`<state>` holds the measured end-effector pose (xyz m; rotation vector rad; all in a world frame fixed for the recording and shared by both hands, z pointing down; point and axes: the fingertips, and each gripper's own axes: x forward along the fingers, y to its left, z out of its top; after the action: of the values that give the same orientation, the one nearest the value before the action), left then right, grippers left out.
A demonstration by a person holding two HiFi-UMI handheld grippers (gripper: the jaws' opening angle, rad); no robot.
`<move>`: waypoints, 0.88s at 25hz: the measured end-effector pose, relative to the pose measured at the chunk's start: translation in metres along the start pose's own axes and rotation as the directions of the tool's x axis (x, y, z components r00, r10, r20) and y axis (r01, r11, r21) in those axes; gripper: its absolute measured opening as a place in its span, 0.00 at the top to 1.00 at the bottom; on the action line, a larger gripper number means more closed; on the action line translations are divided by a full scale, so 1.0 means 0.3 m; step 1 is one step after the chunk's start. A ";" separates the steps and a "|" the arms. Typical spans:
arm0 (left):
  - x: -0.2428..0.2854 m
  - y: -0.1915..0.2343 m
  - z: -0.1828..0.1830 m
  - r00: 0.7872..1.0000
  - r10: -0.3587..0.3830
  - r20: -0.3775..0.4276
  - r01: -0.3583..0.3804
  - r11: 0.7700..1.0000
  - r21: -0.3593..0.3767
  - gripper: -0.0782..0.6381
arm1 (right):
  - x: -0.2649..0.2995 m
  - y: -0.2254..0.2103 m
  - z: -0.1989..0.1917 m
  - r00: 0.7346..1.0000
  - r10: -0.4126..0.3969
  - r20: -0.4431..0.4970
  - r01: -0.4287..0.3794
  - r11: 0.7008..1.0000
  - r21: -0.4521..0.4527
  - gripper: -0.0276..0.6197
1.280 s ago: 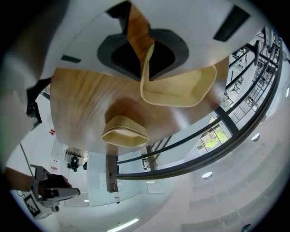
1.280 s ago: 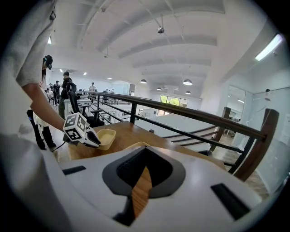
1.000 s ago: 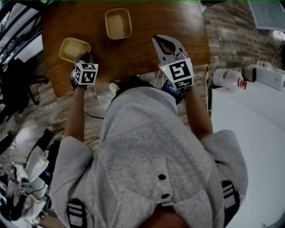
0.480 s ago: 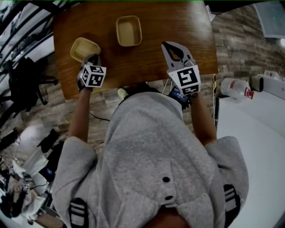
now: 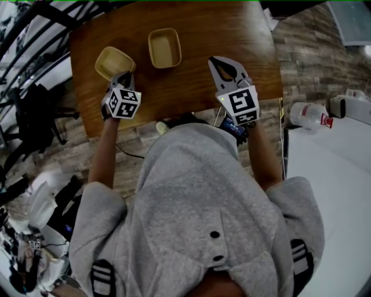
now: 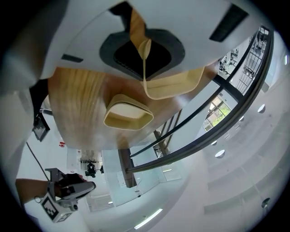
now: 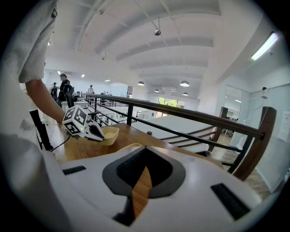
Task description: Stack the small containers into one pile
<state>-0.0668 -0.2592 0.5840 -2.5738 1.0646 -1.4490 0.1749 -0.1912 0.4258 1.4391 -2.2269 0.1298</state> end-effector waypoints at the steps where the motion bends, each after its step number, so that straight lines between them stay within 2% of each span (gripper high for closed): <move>1: 0.000 -0.005 0.019 1.000 -0.006 0.011 0.006 1.000 0.016 0.85 | -0.002 -0.005 0.000 1.000 -0.002 0.001 0.002 1.000 0.003 0.93; 6: -0.011 -0.050 0.140 0.993 -0.073 0.095 0.062 0.991 0.116 0.85 | -0.012 -0.032 -0.007 1.000 -0.016 0.003 0.016 1.000 0.008 0.93; 13: -0.027 -0.174 0.295 0.971 -0.181 0.160 0.135 0.956 0.262 0.85 | -0.057 -0.063 -0.034 0.999 -0.039 0.006 0.038 0.999 0.015 0.93; 16: -0.019 -0.236 0.347 0.956 -0.241 0.169 0.179 0.931 0.318 0.85 | -0.074 -0.088 -0.043 0.999 -0.051 0.005 0.051 0.999 0.019 0.93; 22: 0.001 -0.342 0.410 0.930 -0.334 0.151 0.240 0.867 0.437 0.85 | -0.106 -0.134 -0.072 0.998 -0.066 0.000 0.066 0.997 0.030 0.93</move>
<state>0.0833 -0.2186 0.5459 -2.5643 0.3047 -1.2203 0.2283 -0.1753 0.4237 1.5274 -2.1837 0.1409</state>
